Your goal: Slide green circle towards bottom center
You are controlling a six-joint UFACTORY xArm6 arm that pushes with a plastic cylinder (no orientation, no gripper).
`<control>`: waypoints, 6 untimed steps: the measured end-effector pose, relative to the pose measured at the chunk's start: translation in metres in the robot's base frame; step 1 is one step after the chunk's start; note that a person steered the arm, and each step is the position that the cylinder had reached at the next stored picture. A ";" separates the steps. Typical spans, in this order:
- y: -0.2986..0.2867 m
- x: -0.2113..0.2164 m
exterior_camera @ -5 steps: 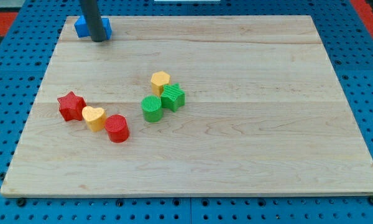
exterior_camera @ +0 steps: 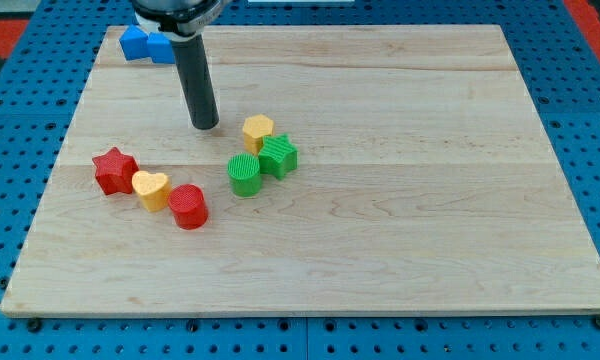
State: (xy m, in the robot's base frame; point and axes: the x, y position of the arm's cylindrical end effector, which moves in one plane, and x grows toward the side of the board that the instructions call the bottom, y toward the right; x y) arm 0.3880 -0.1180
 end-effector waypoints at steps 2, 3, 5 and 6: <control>0.000 0.008; 0.001 0.009; 0.038 0.072; 0.054 0.102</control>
